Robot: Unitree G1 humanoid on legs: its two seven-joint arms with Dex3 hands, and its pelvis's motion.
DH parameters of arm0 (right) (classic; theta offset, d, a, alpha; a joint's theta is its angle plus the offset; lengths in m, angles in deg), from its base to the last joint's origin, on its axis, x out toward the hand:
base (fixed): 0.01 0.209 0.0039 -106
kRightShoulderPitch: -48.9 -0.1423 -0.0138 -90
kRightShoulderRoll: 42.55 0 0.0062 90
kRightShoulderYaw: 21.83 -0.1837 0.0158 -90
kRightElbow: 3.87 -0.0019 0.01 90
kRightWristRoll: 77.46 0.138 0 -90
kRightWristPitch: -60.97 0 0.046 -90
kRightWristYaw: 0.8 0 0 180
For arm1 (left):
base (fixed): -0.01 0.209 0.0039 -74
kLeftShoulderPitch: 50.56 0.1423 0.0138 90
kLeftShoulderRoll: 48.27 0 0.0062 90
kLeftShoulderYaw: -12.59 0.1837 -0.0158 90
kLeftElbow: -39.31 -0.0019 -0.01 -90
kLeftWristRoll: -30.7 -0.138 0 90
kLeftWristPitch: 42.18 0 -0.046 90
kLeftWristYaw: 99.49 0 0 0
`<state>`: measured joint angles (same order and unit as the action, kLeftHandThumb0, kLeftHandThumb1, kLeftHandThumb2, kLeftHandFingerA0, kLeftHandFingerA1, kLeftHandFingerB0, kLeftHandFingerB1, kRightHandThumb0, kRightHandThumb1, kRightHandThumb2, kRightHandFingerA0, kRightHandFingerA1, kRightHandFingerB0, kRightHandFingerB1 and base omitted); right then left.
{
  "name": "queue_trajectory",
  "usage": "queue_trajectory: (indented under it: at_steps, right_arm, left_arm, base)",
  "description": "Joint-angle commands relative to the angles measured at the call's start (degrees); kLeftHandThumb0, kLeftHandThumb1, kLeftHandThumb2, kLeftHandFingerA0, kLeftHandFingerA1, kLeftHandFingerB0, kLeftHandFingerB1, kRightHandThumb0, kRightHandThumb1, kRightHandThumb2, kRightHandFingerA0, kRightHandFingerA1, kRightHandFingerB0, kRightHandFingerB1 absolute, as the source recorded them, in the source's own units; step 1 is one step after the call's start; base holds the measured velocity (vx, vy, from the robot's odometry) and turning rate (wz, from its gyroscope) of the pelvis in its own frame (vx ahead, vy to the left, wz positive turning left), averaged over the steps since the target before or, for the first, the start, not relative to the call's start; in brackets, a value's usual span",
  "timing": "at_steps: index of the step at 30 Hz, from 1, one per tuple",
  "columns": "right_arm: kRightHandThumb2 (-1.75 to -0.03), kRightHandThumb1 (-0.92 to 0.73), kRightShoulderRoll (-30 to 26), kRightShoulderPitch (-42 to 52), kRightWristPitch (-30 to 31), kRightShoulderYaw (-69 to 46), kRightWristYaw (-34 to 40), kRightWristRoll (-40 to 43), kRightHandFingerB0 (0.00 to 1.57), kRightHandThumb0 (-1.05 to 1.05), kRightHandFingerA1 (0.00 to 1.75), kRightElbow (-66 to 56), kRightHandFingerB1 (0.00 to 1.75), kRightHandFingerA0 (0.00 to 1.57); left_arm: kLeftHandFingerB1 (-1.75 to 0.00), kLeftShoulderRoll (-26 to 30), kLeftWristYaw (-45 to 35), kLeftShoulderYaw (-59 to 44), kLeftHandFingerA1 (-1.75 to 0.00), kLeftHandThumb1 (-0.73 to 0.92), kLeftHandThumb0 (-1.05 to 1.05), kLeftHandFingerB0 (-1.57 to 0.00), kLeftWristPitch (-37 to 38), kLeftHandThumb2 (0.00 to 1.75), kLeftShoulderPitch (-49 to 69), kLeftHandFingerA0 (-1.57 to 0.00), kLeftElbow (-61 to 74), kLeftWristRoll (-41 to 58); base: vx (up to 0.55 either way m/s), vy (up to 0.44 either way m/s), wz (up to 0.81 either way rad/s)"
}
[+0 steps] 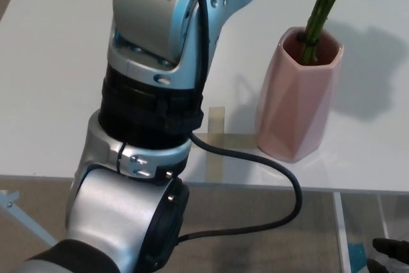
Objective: Use the left hand to pick up the rose and then lift and insert it into the pink vase.
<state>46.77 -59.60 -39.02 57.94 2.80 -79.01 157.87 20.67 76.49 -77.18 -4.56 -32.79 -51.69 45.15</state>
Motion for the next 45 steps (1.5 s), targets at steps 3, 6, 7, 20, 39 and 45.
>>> queue_trajectory:
  at_steps: [3,6,7,20,39,45]
  right_arm:
    - [-0.58,-0.61,0.0,-0.2,1.2,-0.5,-0.4,0.7,0.62,-0.27,0.45,0.1,0.42,0.73]
    - [-0.58,-0.61,-0.1,-0.2,1.1,-0.4,-0.7,0.6,0.62,-0.27,0.45,0.2,0.42,0.73]
    - [-0.58,-0.61,0.0,-0.1,1.0,-0.5,-0.7,0.7,0.62,-0.27,0.45,0.1,0.42,0.73]
    - [-0.58,-0.61,0.0,-0.4,1.2,-0.3,-0.4,0.2,0.62,-0.27,0.45,0.2,0.42,0.73]
    - [-0.58,-0.62,0.1,-0.6,0.9,-0.3,-1.2,0.3,0.6,-0.26,0.45,0.1,0.42,0.72]
    - [-0.58,-0.62,0.1,-0.6,0.8,0.1,-1.0,0.1,0.6,-0.26,0.45,-0.2,0.42,0.72]
  left_arm:
    - [-0.84,0.2,-0.2,0.4,-1.47,0.79,-0.19,-0.78,1.7,0.63,0.6,-0.85,-0.1,-0.4]
    - [-0.84,0.1,-0.1,0.4,-1.46,0.79,-0.19,-0.78,1.8,0.63,0.4,-0.85,-0.5,-0.5]
    - [-0.84,0.1,-0.1,0.5,-1.46,0.78,-0.19,-0.78,1.9,0.63,0.4,-0.84,-0.4,-0.6]
    - [-0.84,0.3,-0.4,1.1,-1.5,0.78,-0.19,-0.78,2.7,0.64,0.3,-0.86,-0.6,-0.8]
    - [-0.81,1.7,-4.2,1.9,-1.47,0.79,-0.18,-0.8,5.7,0.64,2.0,-0.79,-4.8,0.0]
    - [-0.81,1.8,-4.7,2.6,-1.46,0.79,-0.18,-0.79,7.0,0.66,2.7,-0.77,-5.5,-0.6]
  base:
    - [0.0,0.0,0.0]
    - [0.0,0.0,0.0]
    - [0.0,0.0,0.0]
    - [0.0,0.0,0.0]
    - [0.0,0.0,0.0]
    - [0.0,0.0,0.0]
